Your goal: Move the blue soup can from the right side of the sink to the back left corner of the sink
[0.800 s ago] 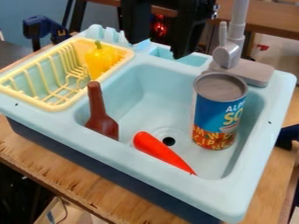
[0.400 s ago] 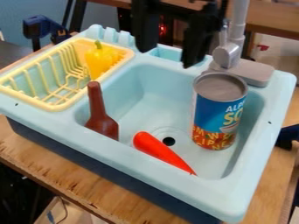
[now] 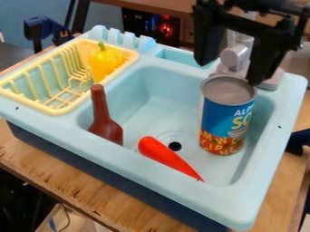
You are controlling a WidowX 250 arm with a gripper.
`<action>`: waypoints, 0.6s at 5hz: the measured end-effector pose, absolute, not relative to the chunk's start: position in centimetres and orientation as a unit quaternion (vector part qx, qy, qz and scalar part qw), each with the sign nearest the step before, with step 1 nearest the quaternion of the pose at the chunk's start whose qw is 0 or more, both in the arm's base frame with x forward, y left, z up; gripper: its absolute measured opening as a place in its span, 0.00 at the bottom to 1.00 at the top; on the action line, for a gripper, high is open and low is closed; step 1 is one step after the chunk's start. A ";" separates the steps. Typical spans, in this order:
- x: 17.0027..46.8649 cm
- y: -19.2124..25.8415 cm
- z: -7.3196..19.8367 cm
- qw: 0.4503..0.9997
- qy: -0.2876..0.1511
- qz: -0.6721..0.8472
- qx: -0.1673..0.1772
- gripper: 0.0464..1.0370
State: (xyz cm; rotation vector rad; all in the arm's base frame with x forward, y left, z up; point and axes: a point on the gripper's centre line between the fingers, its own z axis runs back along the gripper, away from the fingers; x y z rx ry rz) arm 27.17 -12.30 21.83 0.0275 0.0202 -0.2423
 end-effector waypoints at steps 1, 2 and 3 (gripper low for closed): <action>28.6 -14.2 20.3 0.990 -0.004 -0.140 -0.029 0.96; 30.1 -15.8 17.8 0.985 -0.005 -0.164 -0.054 0.96; 30.4 -16.3 16.9 0.985 -0.012 -0.161 -0.056 0.96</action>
